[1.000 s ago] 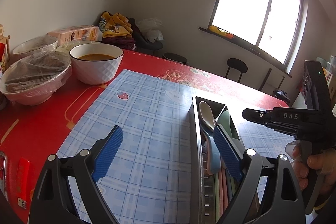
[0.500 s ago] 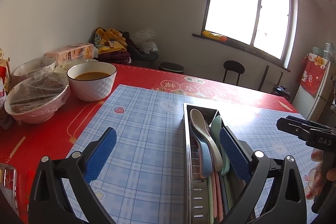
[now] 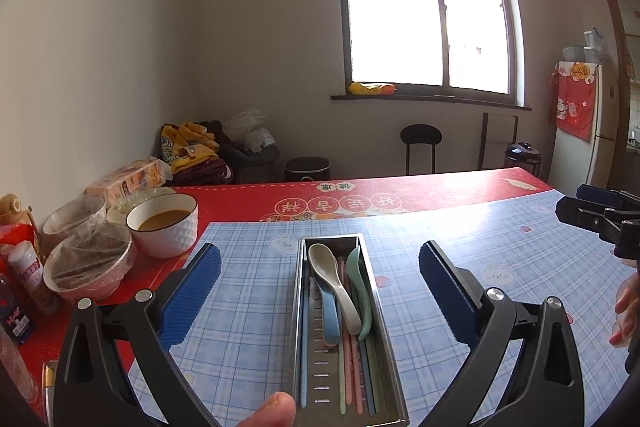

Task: Organize utensils

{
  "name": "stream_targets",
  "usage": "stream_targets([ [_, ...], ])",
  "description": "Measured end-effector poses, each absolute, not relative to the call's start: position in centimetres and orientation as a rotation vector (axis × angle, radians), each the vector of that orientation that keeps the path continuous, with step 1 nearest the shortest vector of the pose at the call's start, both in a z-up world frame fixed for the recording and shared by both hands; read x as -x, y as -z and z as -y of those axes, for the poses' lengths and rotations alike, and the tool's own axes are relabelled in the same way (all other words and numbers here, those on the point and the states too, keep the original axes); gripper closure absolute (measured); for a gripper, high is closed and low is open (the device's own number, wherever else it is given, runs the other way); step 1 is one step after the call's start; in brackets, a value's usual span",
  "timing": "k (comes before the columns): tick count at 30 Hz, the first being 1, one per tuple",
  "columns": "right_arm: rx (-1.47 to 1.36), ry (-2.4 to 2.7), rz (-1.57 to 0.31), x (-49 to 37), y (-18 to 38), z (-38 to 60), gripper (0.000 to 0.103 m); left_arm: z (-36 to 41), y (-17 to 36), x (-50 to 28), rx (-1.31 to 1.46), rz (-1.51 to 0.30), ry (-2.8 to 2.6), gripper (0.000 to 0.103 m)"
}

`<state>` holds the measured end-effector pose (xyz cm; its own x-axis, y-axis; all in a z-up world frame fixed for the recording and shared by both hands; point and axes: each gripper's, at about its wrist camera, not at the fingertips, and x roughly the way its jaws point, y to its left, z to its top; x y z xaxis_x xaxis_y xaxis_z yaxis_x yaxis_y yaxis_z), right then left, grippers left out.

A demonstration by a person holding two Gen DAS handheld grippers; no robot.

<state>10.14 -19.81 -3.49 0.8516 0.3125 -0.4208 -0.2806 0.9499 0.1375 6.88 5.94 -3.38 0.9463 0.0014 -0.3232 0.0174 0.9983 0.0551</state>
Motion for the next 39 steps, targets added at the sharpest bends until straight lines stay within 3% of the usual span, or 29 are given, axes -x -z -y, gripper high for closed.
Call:
stream_targets([
  [12, -0.111, -0.212, -0.351, -5.3, 1.9, 23.6, 0.015, -1.8, 0.1, -3.0, -0.083, -0.254, 0.043, 0.006],
  [39, -0.110, -0.131, -0.308, -3.3, 1.5, 25.4, 0.015, -0.3, 0.2, -2.2, -0.097, -0.255, 0.051, 0.006],
])
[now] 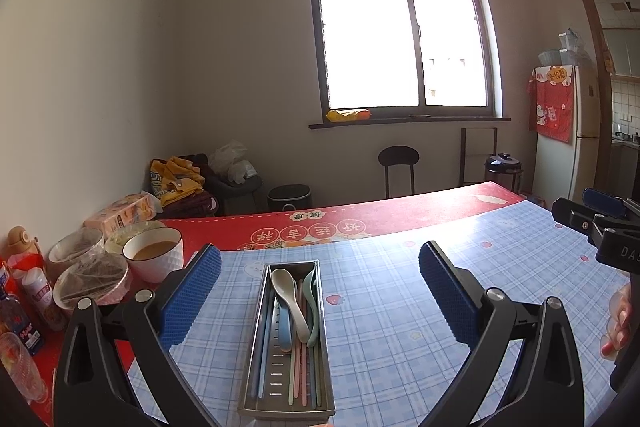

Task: Organize utensils

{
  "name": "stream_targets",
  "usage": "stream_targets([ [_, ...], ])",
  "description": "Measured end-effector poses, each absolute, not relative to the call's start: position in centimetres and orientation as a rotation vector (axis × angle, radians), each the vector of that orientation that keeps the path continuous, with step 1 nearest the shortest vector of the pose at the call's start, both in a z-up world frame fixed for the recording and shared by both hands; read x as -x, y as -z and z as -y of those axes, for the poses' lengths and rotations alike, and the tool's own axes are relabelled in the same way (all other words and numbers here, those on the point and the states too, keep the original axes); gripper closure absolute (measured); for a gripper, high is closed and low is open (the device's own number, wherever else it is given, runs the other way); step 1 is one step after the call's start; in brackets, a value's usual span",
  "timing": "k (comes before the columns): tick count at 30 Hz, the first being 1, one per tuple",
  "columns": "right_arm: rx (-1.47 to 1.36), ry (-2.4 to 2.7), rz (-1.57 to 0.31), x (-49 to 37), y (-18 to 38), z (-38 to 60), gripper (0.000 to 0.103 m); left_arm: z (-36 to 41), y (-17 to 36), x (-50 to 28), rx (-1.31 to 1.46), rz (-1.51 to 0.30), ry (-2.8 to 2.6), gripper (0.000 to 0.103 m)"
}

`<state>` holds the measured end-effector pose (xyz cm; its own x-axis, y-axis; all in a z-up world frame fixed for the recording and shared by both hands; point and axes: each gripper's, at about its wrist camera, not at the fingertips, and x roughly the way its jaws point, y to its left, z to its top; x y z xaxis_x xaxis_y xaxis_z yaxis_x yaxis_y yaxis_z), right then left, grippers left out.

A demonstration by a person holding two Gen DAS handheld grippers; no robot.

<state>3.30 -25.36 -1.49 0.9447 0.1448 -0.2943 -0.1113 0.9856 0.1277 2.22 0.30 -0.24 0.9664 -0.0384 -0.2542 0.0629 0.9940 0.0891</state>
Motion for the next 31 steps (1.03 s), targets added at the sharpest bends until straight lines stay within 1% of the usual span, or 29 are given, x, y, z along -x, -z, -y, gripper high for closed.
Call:
stream_targets([
  [31, -0.101, -0.084, -0.323, -3.68, 1.89, 25.56, 0.015, -1.19, 0.66, -2.24, -0.077, -0.279, 0.038, 0.006],
])
